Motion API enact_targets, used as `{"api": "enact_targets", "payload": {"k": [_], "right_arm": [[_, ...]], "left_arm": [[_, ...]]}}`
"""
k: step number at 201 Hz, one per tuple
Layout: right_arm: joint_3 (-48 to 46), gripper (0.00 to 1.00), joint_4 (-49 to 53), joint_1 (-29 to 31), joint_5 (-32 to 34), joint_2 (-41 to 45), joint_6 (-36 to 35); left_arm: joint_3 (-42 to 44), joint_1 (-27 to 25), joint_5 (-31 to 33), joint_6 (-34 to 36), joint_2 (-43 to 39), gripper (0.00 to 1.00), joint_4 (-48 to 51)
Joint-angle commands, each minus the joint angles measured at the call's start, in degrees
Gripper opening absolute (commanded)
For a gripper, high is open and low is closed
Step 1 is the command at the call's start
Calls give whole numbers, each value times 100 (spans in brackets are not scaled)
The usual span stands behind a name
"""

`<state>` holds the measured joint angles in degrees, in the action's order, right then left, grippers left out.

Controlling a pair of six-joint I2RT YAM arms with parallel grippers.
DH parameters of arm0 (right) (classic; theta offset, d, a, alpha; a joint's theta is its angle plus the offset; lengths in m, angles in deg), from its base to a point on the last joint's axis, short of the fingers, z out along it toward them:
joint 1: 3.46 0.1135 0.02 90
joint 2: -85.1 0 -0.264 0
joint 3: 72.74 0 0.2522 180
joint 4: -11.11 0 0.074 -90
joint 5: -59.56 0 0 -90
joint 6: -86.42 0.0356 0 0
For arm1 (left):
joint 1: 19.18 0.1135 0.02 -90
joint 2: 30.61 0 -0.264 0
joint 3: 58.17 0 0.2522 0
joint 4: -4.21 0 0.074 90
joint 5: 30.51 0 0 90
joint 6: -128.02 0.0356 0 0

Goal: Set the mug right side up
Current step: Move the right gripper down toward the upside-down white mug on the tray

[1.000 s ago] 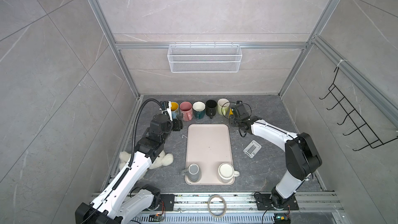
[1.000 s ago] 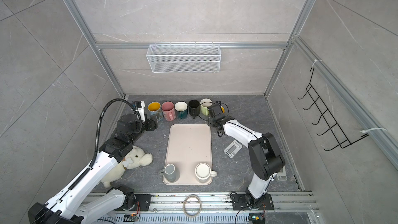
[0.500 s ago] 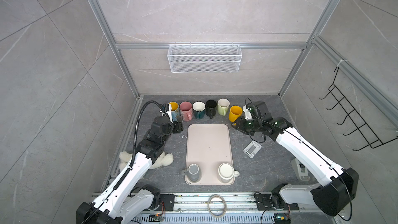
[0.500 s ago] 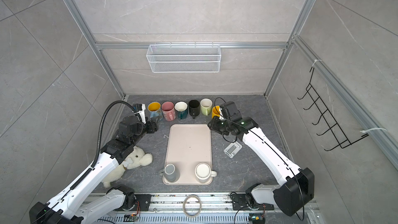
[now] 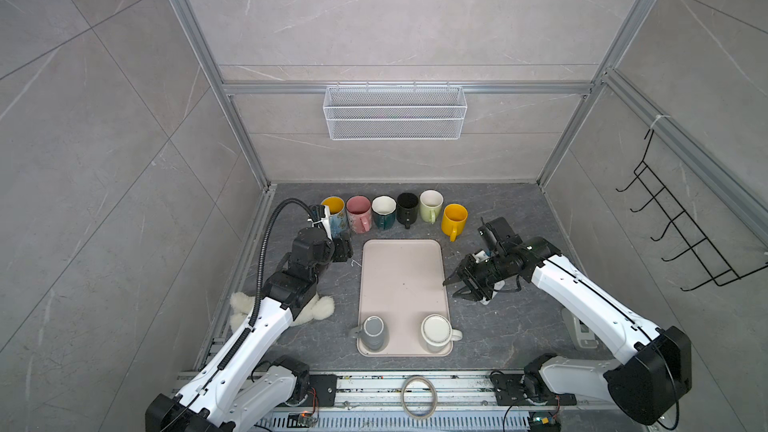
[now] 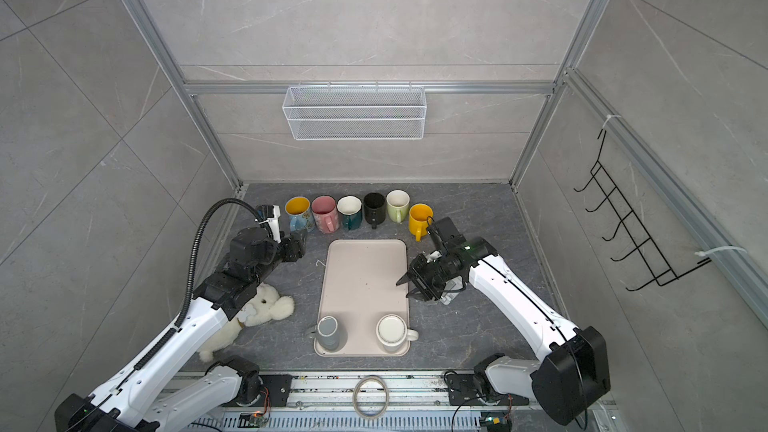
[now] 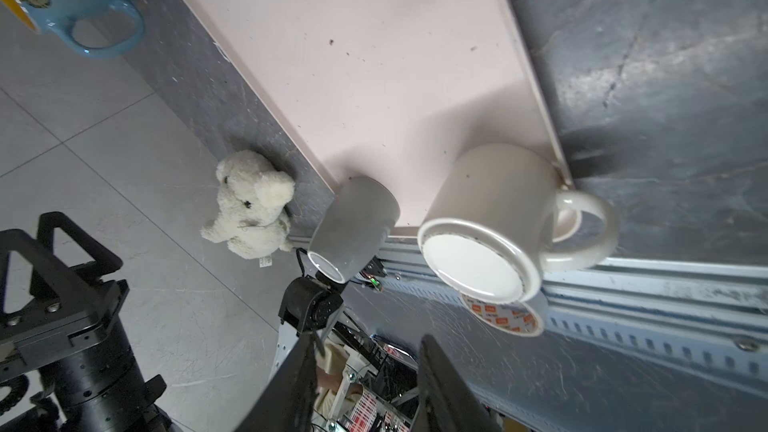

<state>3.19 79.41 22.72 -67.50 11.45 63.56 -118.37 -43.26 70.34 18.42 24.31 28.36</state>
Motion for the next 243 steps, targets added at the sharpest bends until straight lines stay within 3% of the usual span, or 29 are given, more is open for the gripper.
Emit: {"api": "enact_targets", "payload": {"k": [1, 56, 96, 243], "right_arm": [[-270, 44, 880, -14, -176, -64, 195], [-896, 44, 940, -9, 8, -259, 462], [-1305, 48, 342, -13, 76, -267, 1161], [-1311, 58, 171, 153, 91, -936, 1483]], "left_arm": [[14, 35, 170, -86, -130, 71, -14], [30, 34, 222, -112, -43, 71, 42], [25, 34, 299, -103, 2, 72, 67], [117, 35, 457, -82, 159, 74, 95]]}}
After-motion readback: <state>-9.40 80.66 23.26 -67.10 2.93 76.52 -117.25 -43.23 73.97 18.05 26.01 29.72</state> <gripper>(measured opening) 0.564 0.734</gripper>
